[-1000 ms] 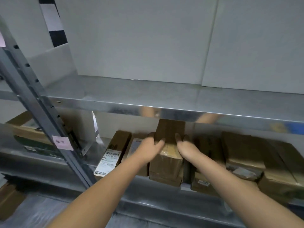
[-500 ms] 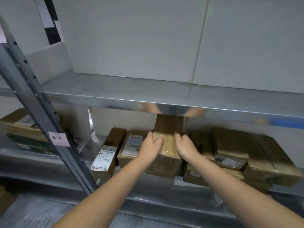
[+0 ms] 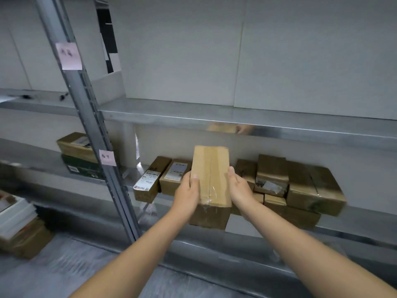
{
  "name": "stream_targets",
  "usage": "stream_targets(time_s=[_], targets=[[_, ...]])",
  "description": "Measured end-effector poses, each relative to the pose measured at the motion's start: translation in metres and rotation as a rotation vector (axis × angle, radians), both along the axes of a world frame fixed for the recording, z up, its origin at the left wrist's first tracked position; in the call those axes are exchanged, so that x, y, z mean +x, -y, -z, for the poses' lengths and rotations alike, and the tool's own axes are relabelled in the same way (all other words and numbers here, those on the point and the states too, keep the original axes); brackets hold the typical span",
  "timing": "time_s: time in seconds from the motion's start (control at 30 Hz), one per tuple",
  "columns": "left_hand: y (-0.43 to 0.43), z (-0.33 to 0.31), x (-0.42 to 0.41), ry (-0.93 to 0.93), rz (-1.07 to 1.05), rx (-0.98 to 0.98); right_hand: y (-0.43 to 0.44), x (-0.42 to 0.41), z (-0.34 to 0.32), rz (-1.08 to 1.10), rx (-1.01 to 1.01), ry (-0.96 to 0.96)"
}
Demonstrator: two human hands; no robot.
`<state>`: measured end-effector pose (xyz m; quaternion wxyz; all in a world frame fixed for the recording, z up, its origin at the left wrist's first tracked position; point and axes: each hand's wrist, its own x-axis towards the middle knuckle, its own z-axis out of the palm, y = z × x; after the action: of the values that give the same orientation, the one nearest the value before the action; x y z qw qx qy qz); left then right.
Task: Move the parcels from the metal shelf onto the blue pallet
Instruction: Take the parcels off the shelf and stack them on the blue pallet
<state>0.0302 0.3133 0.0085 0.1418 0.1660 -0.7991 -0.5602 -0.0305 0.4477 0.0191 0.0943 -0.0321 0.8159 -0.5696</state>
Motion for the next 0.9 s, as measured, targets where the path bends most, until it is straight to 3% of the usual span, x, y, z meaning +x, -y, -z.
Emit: stream_targets(time_s=[0.1, 0.27, 0.5, 0.6, 0.77, 0.9], targets=[[-0.016, -0.005, 0.029, -0.043, 0.020, 0.001, -0.027, 0.021, -0.001, -0.013, -0.199, 0.092], [-0.040, -0.026, 0.062, -0.143, 0.021, 0.084, -0.059, 0.038, -0.012, -0.035, -0.304, 0.085], [-0.057, -0.052, 0.081, -0.254, 0.094, 0.138, -0.095, 0.058, -0.030, -0.144, -0.464, 0.357], [-0.063, -0.056, 0.084, -0.290, 0.127, 0.149, -0.103, 0.064, -0.035, -0.134, -0.425, 0.290], [-0.063, -0.053, 0.085, -0.354, 0.095, -0.026, -0.105, 0.070, -0.044, -0.040, -0.371, 0.135], [-0.063, -0.053, 0.084, -0.266, 0.116, 0.021, -0.107, 0.075, -0.046, 0.037, -0.386, 0.065]])
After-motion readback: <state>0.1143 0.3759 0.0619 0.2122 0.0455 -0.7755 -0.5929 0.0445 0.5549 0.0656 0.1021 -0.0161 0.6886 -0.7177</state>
